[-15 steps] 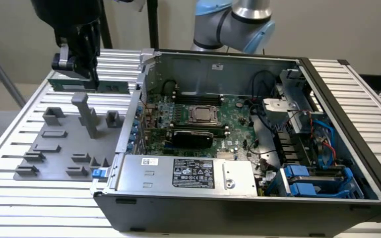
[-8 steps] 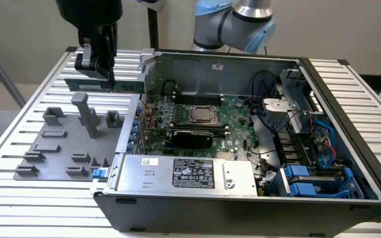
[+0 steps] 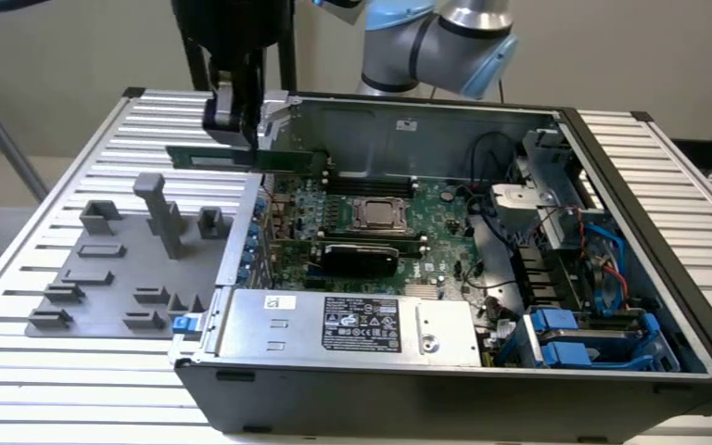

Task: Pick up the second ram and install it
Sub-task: 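Insert the second ram into the second slot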

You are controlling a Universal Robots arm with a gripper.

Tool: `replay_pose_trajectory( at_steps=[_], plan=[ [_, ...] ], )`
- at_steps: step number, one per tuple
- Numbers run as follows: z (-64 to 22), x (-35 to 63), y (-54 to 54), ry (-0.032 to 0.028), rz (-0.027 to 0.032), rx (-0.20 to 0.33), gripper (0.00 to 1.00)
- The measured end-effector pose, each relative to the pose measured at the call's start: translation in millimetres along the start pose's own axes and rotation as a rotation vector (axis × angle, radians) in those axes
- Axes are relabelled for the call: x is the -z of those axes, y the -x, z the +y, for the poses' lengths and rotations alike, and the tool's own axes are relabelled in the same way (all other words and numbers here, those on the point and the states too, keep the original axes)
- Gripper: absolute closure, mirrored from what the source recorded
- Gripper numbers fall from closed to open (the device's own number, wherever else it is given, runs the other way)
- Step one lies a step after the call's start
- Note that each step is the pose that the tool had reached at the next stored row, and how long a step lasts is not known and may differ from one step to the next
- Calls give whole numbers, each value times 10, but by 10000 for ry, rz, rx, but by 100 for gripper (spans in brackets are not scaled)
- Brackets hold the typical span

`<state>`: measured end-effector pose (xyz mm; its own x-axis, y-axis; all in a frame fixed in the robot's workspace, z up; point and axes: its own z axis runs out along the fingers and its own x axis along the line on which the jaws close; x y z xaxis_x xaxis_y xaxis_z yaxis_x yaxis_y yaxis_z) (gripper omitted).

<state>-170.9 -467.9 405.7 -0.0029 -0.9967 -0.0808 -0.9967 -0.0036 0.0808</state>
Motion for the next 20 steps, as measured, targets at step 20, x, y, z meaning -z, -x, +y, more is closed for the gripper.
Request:
replay_pose_trajectory(
  at_steps=[20],
  plan=[
    [-915, -24, 80, 227, -24, -16, 100]
  ],
)
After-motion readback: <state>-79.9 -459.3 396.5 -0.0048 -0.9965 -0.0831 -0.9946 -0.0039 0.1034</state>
